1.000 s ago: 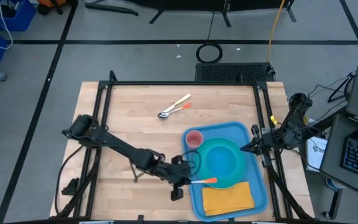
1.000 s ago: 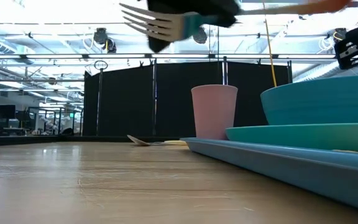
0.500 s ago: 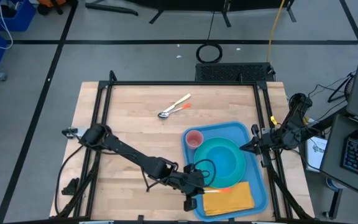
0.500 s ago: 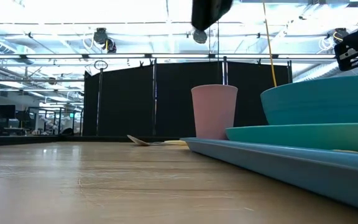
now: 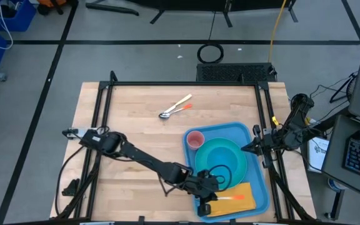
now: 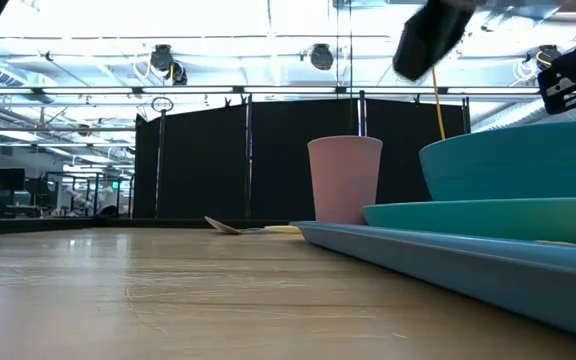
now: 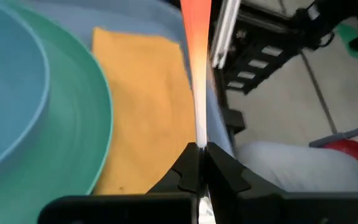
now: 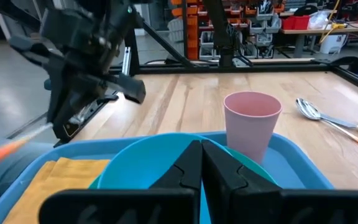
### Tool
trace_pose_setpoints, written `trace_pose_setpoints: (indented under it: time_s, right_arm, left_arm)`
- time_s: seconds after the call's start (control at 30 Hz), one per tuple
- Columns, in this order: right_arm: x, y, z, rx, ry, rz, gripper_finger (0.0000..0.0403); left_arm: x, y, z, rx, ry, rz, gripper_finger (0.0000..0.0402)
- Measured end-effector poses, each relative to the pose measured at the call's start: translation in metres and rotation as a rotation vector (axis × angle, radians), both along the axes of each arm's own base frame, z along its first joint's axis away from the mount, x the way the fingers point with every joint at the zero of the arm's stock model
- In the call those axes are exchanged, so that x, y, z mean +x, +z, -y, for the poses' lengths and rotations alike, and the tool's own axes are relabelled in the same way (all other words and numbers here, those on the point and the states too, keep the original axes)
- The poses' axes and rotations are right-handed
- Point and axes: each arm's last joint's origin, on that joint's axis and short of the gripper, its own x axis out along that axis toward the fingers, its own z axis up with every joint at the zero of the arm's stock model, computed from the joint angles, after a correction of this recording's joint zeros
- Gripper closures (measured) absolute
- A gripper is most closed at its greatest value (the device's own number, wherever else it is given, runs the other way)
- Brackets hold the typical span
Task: Set up tray
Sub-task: Put the orange fork on top of the yellow table napkin on the blue tray
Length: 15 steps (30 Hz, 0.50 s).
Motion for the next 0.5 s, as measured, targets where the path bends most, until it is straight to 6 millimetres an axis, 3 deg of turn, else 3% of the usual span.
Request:
trace_pose_setpoints:
  time_s: [0.2, 0.5]
  right_arm:
    - [0.000, -0.001, 0.000, -0.007, 0.000, -0.005, 0.0403]
    - [0.002, -0.014, -0.003, -0.029, -0.001, -0.021, 0.0403]
  left_arm:
    - [0.014, -0.009, 0.005, -0.027, 0.023, 0.022, 0.0391]
    - [0.026, -0.037, 0.019, -0.049, 0.037, 0.002, 0.0391]
